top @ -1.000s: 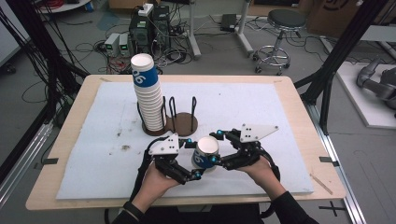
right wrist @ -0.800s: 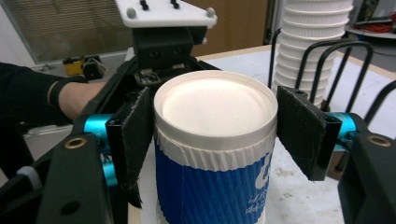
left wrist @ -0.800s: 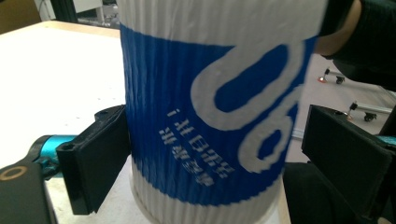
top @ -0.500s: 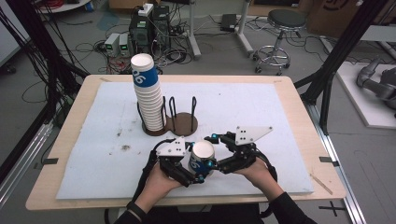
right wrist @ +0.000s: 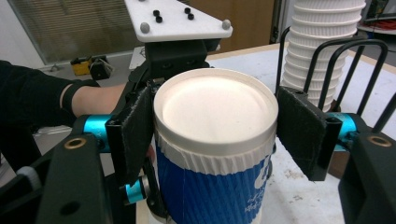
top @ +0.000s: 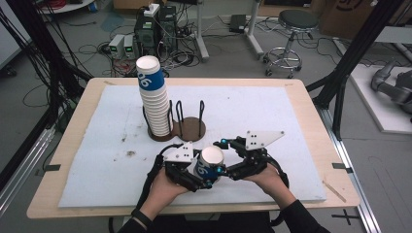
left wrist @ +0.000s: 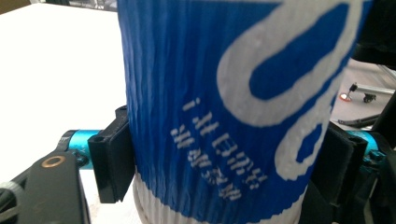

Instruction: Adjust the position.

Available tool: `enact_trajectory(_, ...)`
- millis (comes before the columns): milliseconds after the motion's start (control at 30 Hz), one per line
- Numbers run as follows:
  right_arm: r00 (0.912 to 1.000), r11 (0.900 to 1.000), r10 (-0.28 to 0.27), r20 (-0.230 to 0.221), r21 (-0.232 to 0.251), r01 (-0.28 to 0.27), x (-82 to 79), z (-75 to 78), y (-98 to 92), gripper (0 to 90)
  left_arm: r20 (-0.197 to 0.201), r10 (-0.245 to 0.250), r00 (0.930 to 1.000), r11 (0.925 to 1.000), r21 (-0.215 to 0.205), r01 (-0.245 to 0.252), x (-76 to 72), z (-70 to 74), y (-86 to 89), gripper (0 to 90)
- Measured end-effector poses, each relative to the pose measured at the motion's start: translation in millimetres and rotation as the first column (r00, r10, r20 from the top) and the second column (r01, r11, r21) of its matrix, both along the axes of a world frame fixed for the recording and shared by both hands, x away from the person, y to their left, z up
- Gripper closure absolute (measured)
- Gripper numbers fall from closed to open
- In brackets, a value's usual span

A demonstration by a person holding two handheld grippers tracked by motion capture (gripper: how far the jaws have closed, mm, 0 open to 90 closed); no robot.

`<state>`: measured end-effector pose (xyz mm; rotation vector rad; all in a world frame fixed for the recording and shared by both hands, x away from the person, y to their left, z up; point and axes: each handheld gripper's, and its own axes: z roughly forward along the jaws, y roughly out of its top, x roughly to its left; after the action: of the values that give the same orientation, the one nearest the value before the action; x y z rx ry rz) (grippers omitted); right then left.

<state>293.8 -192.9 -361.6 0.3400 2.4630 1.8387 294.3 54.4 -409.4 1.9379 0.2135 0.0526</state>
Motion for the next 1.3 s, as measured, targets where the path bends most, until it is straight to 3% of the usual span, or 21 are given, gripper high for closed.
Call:
enact_trajectory(67, 0.9999, 1.000, -0.003, -0.017, -0.016, 0.003, 0.9, 5.2, -2.3, 22.0, 0.011, 0.003, 0.9999, 0.9995, 0.031, -0.003, -0.3, 2.8, 0.3, 22.1)
enact_trajectory(133, 0.9999, 1.000, -0.006, -0.013, -0.028, 0.006, 0.8, 6.9, -2.8, 21.2, 0.015, 0.012, 0.9998, 0.9981, 0.060, -0.013, -0.5, 5.6, 0.3, 22.5)
enact_trajectory(167, 0.9999, 0.999, -0.009, -0.005, -0.046, 0.009, 0.6, 9.5, -3.3, 21.0, 0.021, 0.013, 0.9997, 0.9967, 0.079, -0.015, -0.6, 7.1, -0.2, 22.5)
enact_trajectory(200, 1.0000, 0.996, -0.002, 0.007, -0.088, 0.003, 0.1, 13.2, -2.4, 19.9, 0.048, 0.008, 0.9988, 0.9911, 0.132, -0.015, -1.2, 10.2, -1.3, 22.7)
enact_trajectory(233, 0.9999, 0.992, -0.001, 0.016, -0.123, 0.003, -0.2, 14.6, -0.8, 19.9, 0.048, 0.008, 0.9988, 0.9911, 0.132, -0.015, -1.2, 10.2, -1.3, 22.8)
enact_trajectory(267, 0.9996, 0.987, -0.004, 0.030, -0.158, 0.009, -1.1, 15.6, 1.0, 19.9, 0.054, 0.007, 0.9985, 0.9875, 0.157, -0.015, -1.7, 11.5, -2.3, 23.0)
enact_trajectory(300, 0.9996, 0.987, -0.004, 0.030, -0.158, 0.009, -1.1, 15.6, 1.0, 19.9, 0.058, 0.006, 0.9983, 0.9838, 0.179, -0.016, -2.3, 12.6, -3.5, 23.0)
enact_trajectory(467, 0.9994, 0.964, 0.012, 0.034, -0.267, -0.002, -4.7, 14.0, 10.9, 19.9, 0.100, -0.008, 0.9949, 0.9558, 0.293, -0.021, -6.5, 16.0, -11.8, 23.7)
enact_trajectory(500, 0.9994, 0.958, 0.015, 0.030, -0.285, -0.006, -5.0, 12.9, 12.7, 20.0, 0.104, -0.012, 0.9945, 0.9530, 0.302, -0.020, -7.5, 16.4, -13.1, 23.8)
enact_trajectory(533, 0.9995, 0.946, 0.018, 0.026, -0.323, -0.008, -4.7, 9.4, 16.0, 20.5, 0.105, -0.016, 0.9944, 0.9509, 0.309, -0.017, -7.9, 16.8, -13.7, 24.0)
enact_trajectory(600, 0.9993, 0.942, 0.030, 0.023, -0.336, -0.021, -3.9, 7.2, 16.0, 29.3, 0.111, -0.012, 0.9937, 0.9498, 0.312, -0.023, -8.6, 17.2, -13.9, 24.0)
enact_trajectory(633, 0.9988, 0.942, 0.041, 0.025, -0.335, -0.031, -3.6, 6.5, 15.3, 29.2, 0.111, -0.012, 0.9937, 0.9498, 0.312, -0.023, -8.6, 17.2, -13.9, 23.8)
enact_trajectory(733, 0.9987, 0.946, 0.046, 0.022, -0.321, -0.036, -2.2, 6.6, 12.9, 29.4, 0.122, -0.004, 0.9925, 0.9601, 0.278, -0.031, -8.9, 17.8, -11.7, 20.9)
enact_trajectory(767, 0.9989, 0.957, 0.047, 0.008, -0.285, -0.042, 0.4, 7.3, 8.5, 29.5, 0.121, 0.001, 0.9926, 0.9682, 0.248, -0.031, -8.5, 18.0, -10.4, 17.4)
enact_trajectory(800, 0.9989, 0.957, 0.047, 0.008, -0.285, -0.042, 0.4, 7.3, 8.5, 29.5, 0.118, 0.006, 0.9930, 0.9764, 0.214, -0.031, -7.6, 18.3, -8.4, 17.4)
enact_trajectory(867, 0.9995, 0.976, 0.031, -0.011, -0.216, -0.033, 3.4, 8.9, -0.7, 29.7, 0.099, 0.026, 0.9947, 0.9896, 0.138, -0.040, -5.7, 17.5, -3.6, 8.7)
enact_trajectory(967, 0.9994, 0.985, 0.028, -0.020, -0.172, -0.031, 5.6, 11.0, -7.0, 29.8, 0.064, 0.061, 0.9961, 0.9981, 0.008, -0.061, -2.5, 15.0, 4.5, 6.4)
enact_trajectory(1067, 0.9993, 0.996, 0.023, -0.030, -0.090, -0.025, 7.4, 15.1, -16.1, 29.8, 0.047, 0.067, 0.9966, 0.9942, -0.088, -0.063, -0.4, 12.4, 10.1, 6.4)
enact_trajectory(1167, 0.9986, 0.998, 0.031, -0.044, -0.057, -0.033, 7.1, 15.4, -18.0, 29.8, 0.023, 0.053, 0.9983, 0.9840, -0.171, -0.048, 1.0, 10.4, 12.8, 6.4)
enact_trajectory(1300, 0.9984, 0.999, 0.039, -0.041, -0.036, -0.041, 7.2, 13.5, -17.0, 29.8, 0.023, 0.025, 0.9994, 0.9820, -0.188, -0.021, 1.2, 10.3, 12.4, 6.4)
